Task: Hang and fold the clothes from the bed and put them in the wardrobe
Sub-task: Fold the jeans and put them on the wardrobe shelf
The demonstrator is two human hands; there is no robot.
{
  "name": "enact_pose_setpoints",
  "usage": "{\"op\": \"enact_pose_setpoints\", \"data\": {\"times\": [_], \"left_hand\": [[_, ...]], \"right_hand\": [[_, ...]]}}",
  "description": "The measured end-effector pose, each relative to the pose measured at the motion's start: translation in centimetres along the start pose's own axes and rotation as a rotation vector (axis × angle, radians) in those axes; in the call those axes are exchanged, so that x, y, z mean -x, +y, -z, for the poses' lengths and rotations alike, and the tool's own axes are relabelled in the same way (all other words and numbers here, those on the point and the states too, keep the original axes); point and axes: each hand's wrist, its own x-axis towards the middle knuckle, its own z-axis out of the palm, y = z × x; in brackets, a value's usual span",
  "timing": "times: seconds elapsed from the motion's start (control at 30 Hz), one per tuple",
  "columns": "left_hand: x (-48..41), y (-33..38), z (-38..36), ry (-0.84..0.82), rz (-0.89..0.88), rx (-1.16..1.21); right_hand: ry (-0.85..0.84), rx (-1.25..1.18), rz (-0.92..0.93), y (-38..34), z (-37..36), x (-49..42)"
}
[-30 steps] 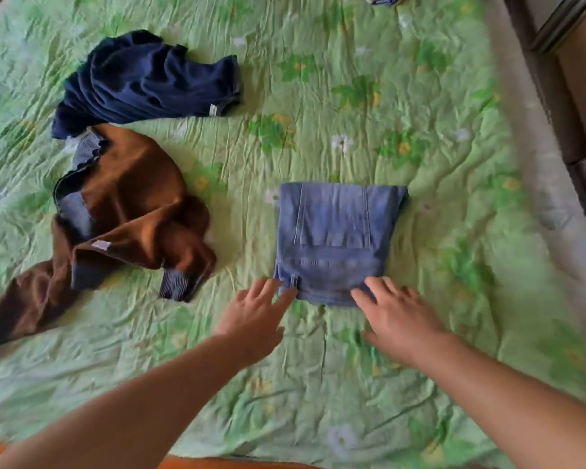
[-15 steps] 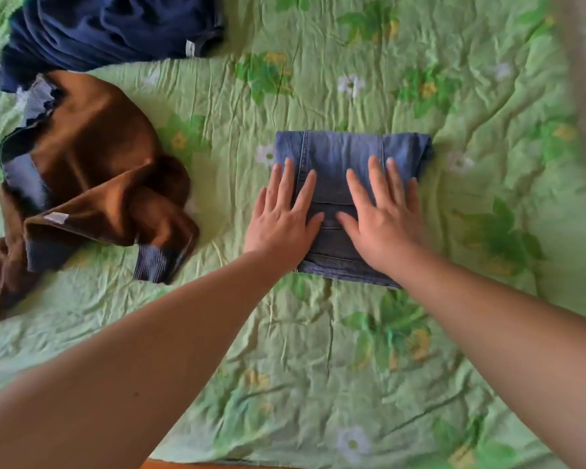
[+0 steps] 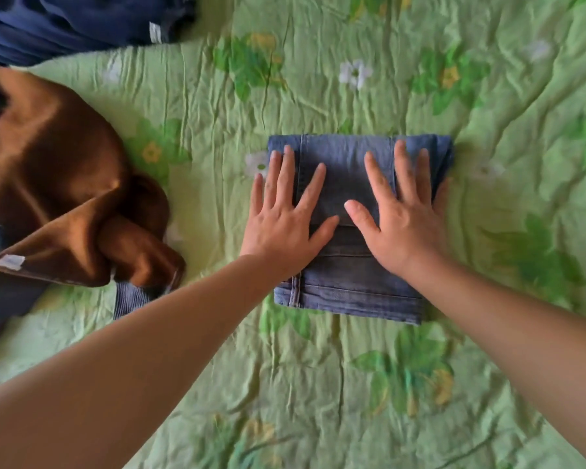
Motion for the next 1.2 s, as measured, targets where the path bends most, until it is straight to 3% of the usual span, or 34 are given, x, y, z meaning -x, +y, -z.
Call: {"op": "enact_pose_setpoints", "data": {"times": [0.37,0.47,0.6,0.7,0.8,0.93,1.2], "left_hand": [[-4.6,-1.4,-2.5,0.053,-0.014,0.139],[-4.1,-1.2,-1.5,0.033,0.025,0.274],[-1.7,0.0,1.0,-0.011,0.348,0.732],[0.9,-0.2,1.9,-0.039,0.432,0.919],[1.9,-1.0,3.4,-0.173,0.409,1.1],[2.9,-0.9,6.8,-0.339,0.365,1.057],[6.2,2.4,20.0,-0.469,0.244,0.872]], "right_hand": [[0.09,0.042,-0.055,0.9,-2.7,-3.6],[0.163,-0.106,-0.111,1.0,-2.1,-2.9],[0.293,-0.561,-0.383,0.6,-0.6,-0.6],[0.161,-0.845,-0.566,0.4,0.8,2.1],[-0.074,-1.063,-0.609,1.0,3.2,3.1],[-0.326,-0.995,-0.472,0.0,6.8,3.3],[-0.323,-0.789,-0.297,-2.1,20.6,8.6]]}}
